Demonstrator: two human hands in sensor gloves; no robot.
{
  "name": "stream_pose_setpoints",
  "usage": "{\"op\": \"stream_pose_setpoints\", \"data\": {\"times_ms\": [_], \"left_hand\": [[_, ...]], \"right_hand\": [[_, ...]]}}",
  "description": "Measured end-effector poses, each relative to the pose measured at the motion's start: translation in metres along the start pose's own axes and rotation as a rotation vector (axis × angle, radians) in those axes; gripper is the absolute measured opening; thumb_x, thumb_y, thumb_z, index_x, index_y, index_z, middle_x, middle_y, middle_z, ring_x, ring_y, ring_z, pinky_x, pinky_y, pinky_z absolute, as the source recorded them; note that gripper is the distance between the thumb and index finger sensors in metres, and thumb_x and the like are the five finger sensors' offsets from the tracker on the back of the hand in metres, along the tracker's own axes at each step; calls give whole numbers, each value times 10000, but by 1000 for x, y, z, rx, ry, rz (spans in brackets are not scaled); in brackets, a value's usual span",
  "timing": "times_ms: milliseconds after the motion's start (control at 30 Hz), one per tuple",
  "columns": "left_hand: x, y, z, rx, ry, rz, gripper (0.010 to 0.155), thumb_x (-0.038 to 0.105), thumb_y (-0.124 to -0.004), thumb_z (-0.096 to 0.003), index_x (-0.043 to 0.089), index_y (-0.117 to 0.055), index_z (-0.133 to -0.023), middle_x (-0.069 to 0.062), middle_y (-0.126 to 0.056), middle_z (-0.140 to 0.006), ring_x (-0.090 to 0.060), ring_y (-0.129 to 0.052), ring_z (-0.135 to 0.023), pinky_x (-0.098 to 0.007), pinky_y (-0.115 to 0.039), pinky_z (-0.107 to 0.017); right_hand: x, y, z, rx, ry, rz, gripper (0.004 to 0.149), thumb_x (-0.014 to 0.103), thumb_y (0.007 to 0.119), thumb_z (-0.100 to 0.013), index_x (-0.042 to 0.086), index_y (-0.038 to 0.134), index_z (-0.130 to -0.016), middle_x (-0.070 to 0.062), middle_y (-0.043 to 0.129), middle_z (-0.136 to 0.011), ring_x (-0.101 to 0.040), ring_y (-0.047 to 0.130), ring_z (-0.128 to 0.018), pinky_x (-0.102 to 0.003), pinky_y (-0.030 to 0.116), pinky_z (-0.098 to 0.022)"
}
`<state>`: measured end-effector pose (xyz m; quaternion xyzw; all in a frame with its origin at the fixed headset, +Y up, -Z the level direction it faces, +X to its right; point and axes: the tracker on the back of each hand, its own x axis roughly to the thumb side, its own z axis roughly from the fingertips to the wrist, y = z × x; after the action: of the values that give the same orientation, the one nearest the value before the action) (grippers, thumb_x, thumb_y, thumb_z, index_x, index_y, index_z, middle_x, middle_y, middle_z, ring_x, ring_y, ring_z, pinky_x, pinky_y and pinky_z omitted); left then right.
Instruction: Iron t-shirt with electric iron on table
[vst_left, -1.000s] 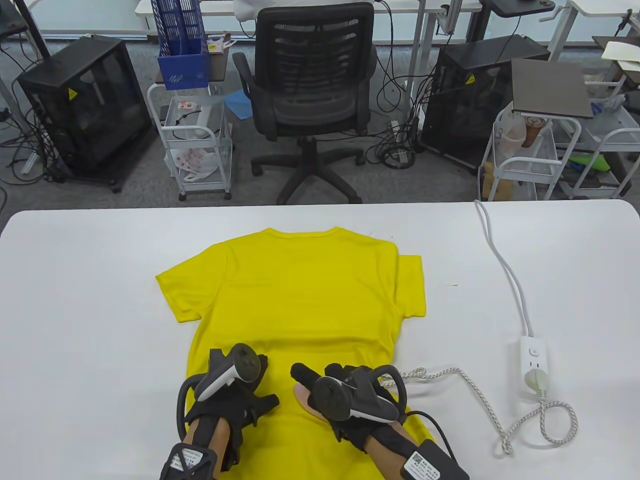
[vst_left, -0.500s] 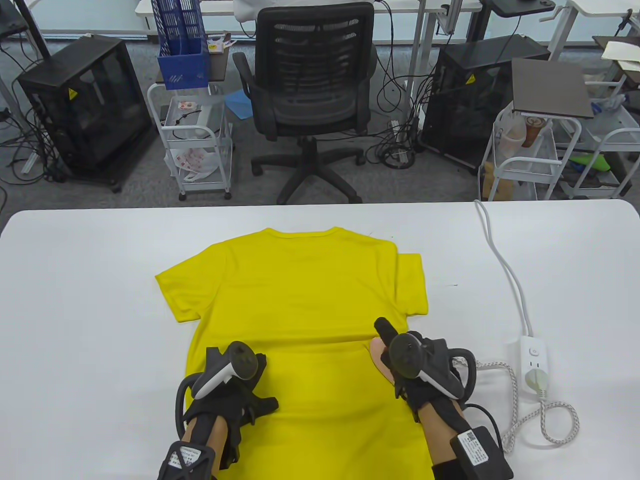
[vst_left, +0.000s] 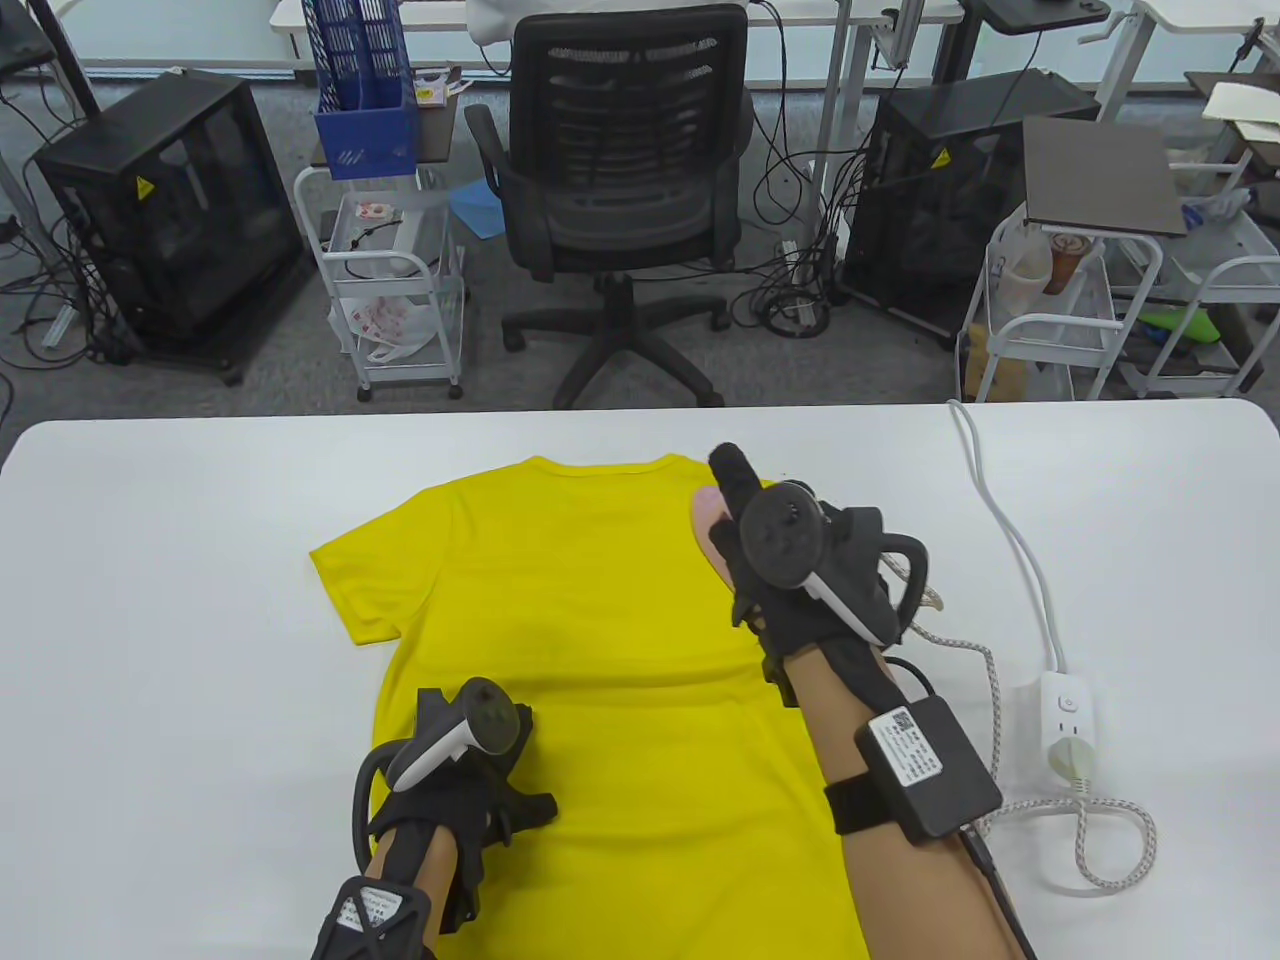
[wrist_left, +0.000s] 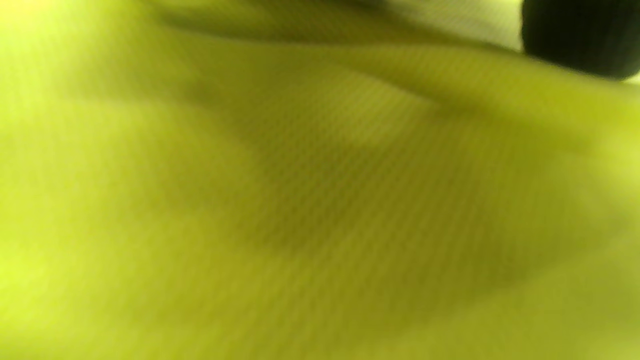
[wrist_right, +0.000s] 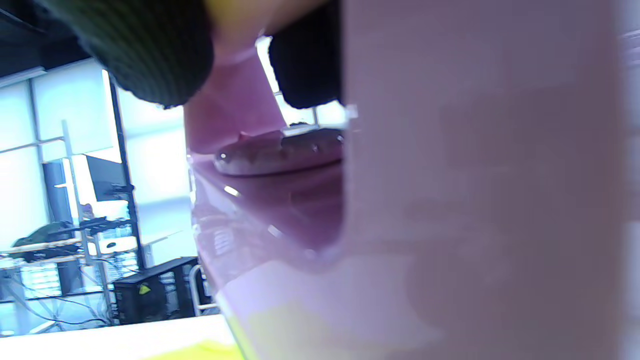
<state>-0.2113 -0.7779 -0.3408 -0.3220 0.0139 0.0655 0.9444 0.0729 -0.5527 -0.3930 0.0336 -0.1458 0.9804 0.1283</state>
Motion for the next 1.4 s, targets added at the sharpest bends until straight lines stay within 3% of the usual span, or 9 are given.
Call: {"op": "stream_pose_setpoints", "data": {"times_ms": [200,333,500,700,800,967,1133,1267,1400], "left_hand": [[0,0,0,5,3,-2,987,746,-775,-362,461,-160,-1079,33,-38,-1169,-452,-56,-1098,-761,-331,-720],[0,0,0,5,3,3,982,744,-774,-364,459,-168,-1082,34,-44,-1171,-452,-59,-1100,-762,-332,-721],[-1,1,0,13,12,7,977,746,-773,-364,459,-175,-1081,37,-50,-1172,-439,-69,-1107,-754,-342,-726],[-7,3,0,37,43,35,940,733,-743,-384,442,-190,-1087,8,-76,-1174,-435,-96,-1112,-736,-363,-733],[-6,1,0,3,46,10,997,744,-782,-361,451,-155,-1079,8,-31,-1165,-446,-59,-1099,-748,-346,-730],[-6,1,0,-31,23,18,1042,735,-842,-334,488,-146,-1069,7,4,-1158,-459,-21,-1088,-766,-320,-724],[-4,0,0,-74,3,5,1082,728,-872,-320,502,-115,-1060,8,43,-1148,-472,13,-1073,-783,-306,-715],[0,2,2,-38,21,-19,1050,770,-792,-339,474,-93,-1065,14,11,-1164,-445,-10,-1098,-765,-325,-732],[7,7,6,53,0,-28,998,765,-765,-352,462,-159,-1084,17,-40,-1176,-433,-48,-1109,-758,-333,-731]], "right_hand": [[35,93,-15,126,-49,77,618,519,787,-433,549,485,-972,-88,840,-753,-223,957,-373,-447,825,-341],[31,160,-19,330,-36,40,645,499,752,-447,508,414,-995,-106,786,-789,-231,933,-415,-457,806,-369],[37,192,-6,473,-129,-6,650,480,779,-442,534,424,-983,-99,783,-788,-222,930,-405,-453,807,-363],[42,179,46,473,-324,-101,633,468,805,-443,553,469,-973,-108,811,-768,-233,935,-381,-458,807,-345],[31,172,59,279,-358,152,636,489,797,-434,569,458,-967,-73,861,-730,-197,967,-342,-433,842,-312],[-41,160,29,272,31,250,630,482,786,-443,556,453,-973,-94,855,-733,-221,961,-347,-447,830,-315],[-89,146,19,232,215,335,630,483,784,-439,554,455,-972,-91,852,-731,-217,959,-344,-444,831,-314],[-68,133,32,217,64,209,634,476,794,-438,555,462,-972,-92,836,-740,-219,947,-354,-448,820,-324],[-13,125,70,277,-254,-23,630,475,798,-440,558,468,-970,-97,842,-738,-222,950,-349,-451,822,-319]]}}
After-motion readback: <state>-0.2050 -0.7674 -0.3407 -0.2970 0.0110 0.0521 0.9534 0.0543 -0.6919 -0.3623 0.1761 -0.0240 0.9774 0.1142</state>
